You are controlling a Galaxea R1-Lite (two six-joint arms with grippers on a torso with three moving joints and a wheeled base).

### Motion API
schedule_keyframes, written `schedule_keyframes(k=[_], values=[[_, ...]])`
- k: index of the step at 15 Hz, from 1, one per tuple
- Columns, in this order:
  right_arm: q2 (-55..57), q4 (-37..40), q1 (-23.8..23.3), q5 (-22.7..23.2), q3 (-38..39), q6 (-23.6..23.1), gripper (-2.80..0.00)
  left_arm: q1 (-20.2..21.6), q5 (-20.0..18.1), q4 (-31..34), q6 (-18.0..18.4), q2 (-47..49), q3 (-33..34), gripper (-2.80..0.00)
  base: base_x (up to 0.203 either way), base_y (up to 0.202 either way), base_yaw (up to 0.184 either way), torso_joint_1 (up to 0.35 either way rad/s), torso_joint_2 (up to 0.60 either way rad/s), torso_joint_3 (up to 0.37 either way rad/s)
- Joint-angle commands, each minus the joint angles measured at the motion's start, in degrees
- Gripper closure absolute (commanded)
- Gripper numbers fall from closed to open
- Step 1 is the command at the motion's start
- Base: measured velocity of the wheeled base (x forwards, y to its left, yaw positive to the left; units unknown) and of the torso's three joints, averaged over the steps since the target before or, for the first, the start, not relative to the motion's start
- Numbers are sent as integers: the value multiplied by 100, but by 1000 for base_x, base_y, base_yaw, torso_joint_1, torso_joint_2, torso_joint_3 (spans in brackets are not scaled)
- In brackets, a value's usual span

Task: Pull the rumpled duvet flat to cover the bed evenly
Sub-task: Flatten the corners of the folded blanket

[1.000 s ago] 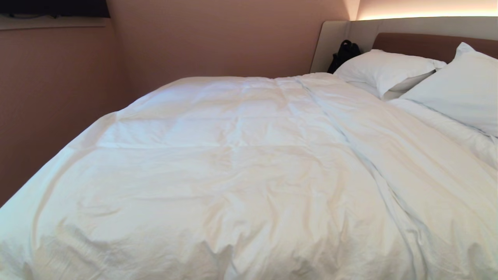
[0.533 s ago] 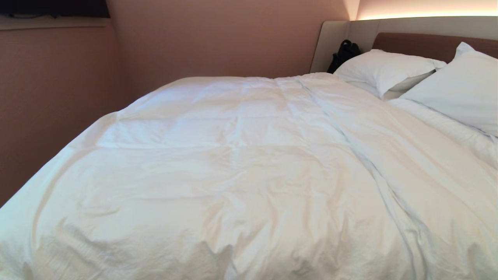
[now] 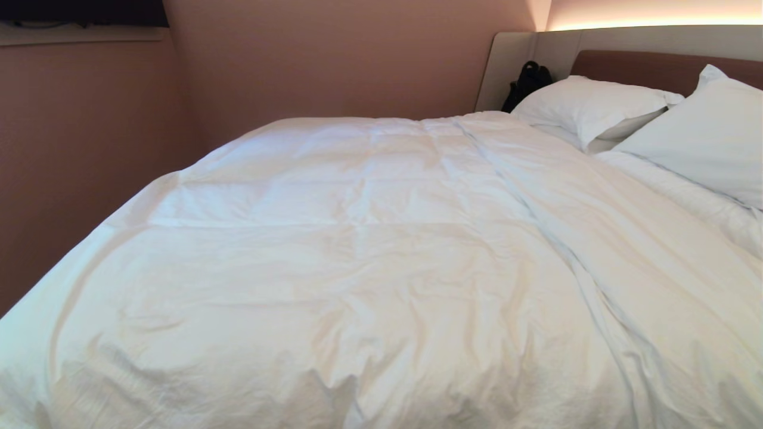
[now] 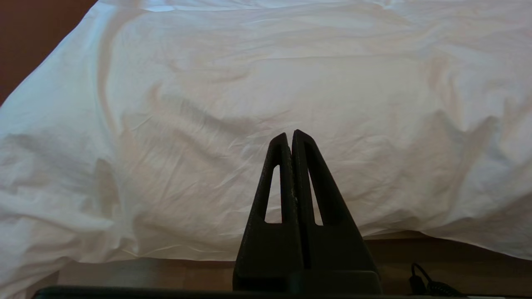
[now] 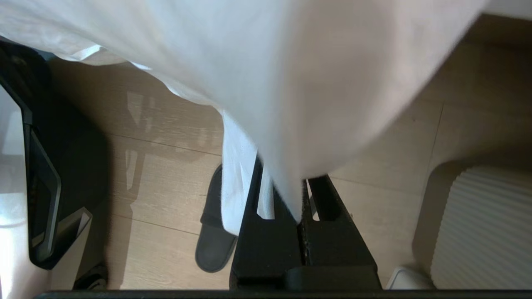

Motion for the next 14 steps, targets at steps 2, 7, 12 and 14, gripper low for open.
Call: schedule_keyframes(k=[2,7,12,14], values=[[54,8,-251,-185,-58,-27,0,2,-2,-5,3,-2,0,0,0,0,0,0,0,0],[31,153,-660,-542,-341,-31,0,2,-2,0,3,-2,0,0,0,0,0,0,0,0],[-312,1844,-801,-483,-1534,10,0,2,-2,0,3,-2,0,0,0,0,0,0,0,0],[-294,2255,-847,-475,-2224,21,0,2,-2,0,3,-2,0,0,0,0,0,0,0,0]])
